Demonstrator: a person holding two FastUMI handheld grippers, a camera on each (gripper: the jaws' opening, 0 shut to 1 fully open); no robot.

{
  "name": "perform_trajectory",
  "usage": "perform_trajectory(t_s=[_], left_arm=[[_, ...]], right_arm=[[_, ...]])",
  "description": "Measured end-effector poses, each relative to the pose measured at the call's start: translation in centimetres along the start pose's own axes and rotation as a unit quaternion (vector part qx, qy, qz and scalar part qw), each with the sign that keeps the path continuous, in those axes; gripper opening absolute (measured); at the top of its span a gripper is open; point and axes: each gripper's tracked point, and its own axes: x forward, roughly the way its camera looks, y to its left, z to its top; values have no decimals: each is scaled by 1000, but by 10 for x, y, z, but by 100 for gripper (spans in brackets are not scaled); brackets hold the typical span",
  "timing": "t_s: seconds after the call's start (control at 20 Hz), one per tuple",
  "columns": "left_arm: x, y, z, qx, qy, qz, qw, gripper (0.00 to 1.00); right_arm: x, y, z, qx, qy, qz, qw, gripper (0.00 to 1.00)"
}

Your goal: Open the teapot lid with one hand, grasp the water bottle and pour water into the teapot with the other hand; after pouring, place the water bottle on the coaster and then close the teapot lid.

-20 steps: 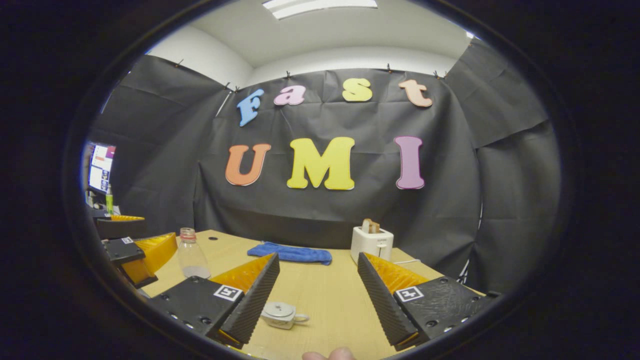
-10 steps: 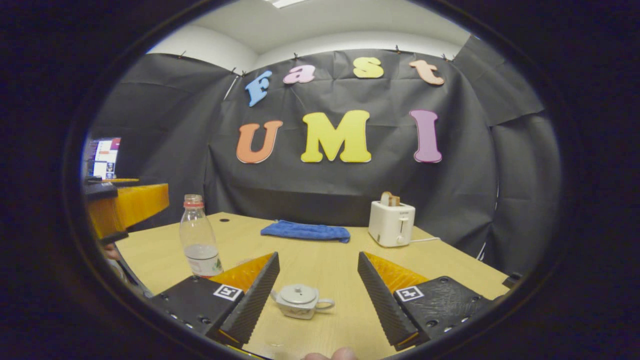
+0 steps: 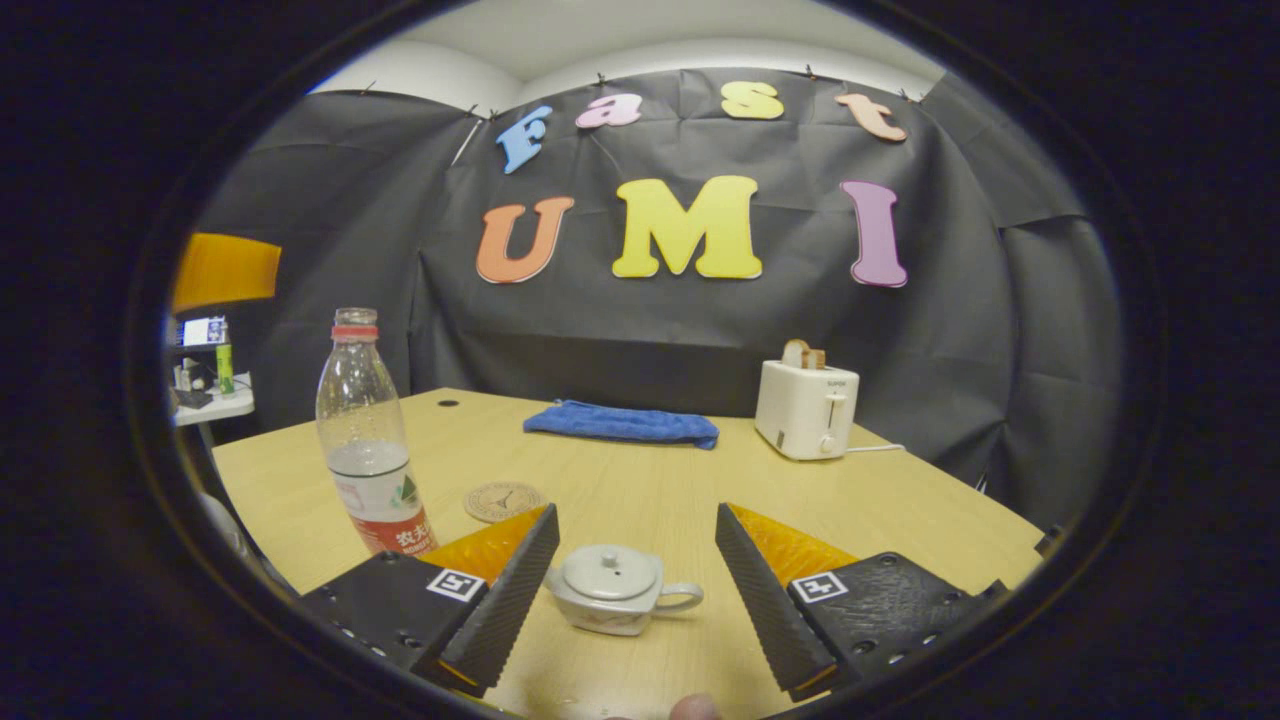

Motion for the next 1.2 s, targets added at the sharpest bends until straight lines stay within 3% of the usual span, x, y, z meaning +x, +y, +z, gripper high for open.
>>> perform_trajectory(t_s=[0.15, 0.2, 0.35, 0.45, 0.5, 0.55, 0.6, 0.65, 0.7, 0.75, 0.8, 0.9, 1.2], left_arm=[[0, 2, 0, 4, 0, 2, 1000, 99], [1, 4, -1, 4, 1, 1, 1000, 99], [1, 7, -1, 0, 2, 5, 1000, 99], [2, 10, -1, -4, 3, 7, 1000, 99], [1, 11, 0, -5, 2, 8, 1000, 99], [0, 11, 1, -6, 2, 9, 1000, 99], [1, 13, 0, -5, 1, 10, 1000, 99], [2, 13, 1, -5, 2, 11, 1000, 99], [2, 15, 0, -4, 2, 12, 1000, 99], [2, 16, 0, -4, 3, 12, 1000, 99], [2, 16, -1, -5, 4, 13, 1000, 99], [2, 17, -1, -4, 5, 12, 1000, 99], [4, 18, -7, -7, 10, 20, 1000, 99]], right_arm=[[6, 6, -7, 2, 13, 12, 1000, 92], [8, 6, -7, 0, 15, 13, 1000, 80], [10, 12, -10, -3, 21, 21, 1000, 80], [13, 12, -14, -5, 32, 21, 999, 62], [20, 12, -17, -7, 36, 23, 999, 44], [18, 14, -17, -8, 38, 26, 999, 51], [18, 13, -15, -11, 39, 23, 999, 52], [17, 12, -15, -11, 35, 15, 999, 37], [21, 11, -15, -12, 38, 18, 999, 15], [24, 13, -19, -11, 43, 21, 999, 6], [24, 13, -21, -11, 45, 19, 999, 15], [25, 13, -19, -13, 47, 27, 998, 2], [23, 13, -14, -19, 41, 48, 998, 1]])
